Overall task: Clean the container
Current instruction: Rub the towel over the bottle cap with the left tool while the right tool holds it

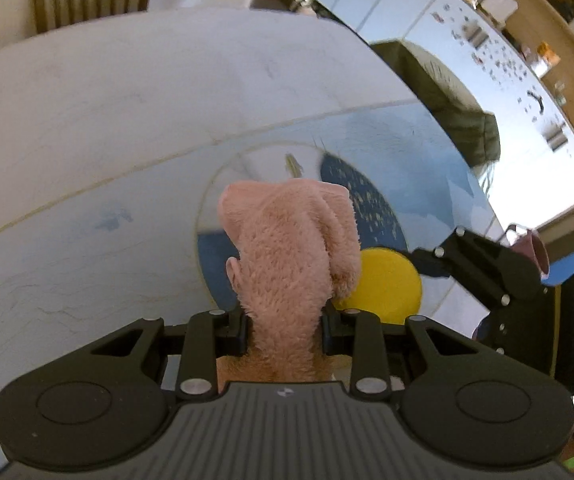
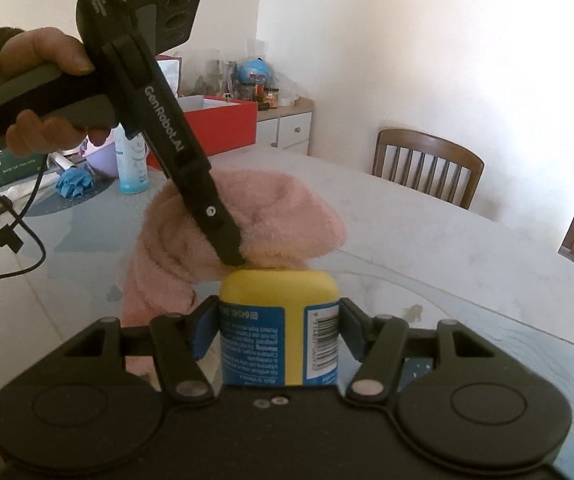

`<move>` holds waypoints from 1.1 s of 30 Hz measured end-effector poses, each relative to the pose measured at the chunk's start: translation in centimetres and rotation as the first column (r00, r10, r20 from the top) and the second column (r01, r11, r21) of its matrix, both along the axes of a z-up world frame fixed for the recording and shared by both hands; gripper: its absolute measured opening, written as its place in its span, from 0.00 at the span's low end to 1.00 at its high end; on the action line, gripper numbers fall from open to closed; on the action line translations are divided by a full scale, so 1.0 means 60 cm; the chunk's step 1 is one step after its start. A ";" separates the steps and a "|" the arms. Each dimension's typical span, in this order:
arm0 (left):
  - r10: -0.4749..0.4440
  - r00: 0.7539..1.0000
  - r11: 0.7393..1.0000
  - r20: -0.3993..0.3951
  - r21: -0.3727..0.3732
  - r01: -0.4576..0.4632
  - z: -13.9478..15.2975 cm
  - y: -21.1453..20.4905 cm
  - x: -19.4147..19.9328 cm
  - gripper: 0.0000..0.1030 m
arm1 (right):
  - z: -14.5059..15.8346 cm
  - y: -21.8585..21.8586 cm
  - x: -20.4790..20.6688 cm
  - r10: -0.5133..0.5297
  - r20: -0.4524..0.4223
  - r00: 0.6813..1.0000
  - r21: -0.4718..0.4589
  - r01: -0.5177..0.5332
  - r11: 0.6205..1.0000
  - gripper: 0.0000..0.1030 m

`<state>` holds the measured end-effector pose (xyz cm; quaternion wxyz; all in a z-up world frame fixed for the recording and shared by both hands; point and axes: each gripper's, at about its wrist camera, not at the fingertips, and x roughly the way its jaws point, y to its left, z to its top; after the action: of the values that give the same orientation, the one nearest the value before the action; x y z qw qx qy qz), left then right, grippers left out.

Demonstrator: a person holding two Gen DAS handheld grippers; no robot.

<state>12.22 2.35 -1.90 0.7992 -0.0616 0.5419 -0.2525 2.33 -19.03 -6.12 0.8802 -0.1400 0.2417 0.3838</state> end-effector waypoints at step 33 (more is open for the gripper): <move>-0.037 0.999 0.998 -0.010 -0.042 0.037 -0.006 -0.047 -0.028 0.30 | -0.006 -0.059 -0.002 -0.014 -0.021 1.000 -0.038 0.013 0.999 0.60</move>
<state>10.55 -0.49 -2.26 0.7901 -0.0697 0.5417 -0.2783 2.23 -22.58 -6.45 0.8774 -0.1507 0.2590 0.3747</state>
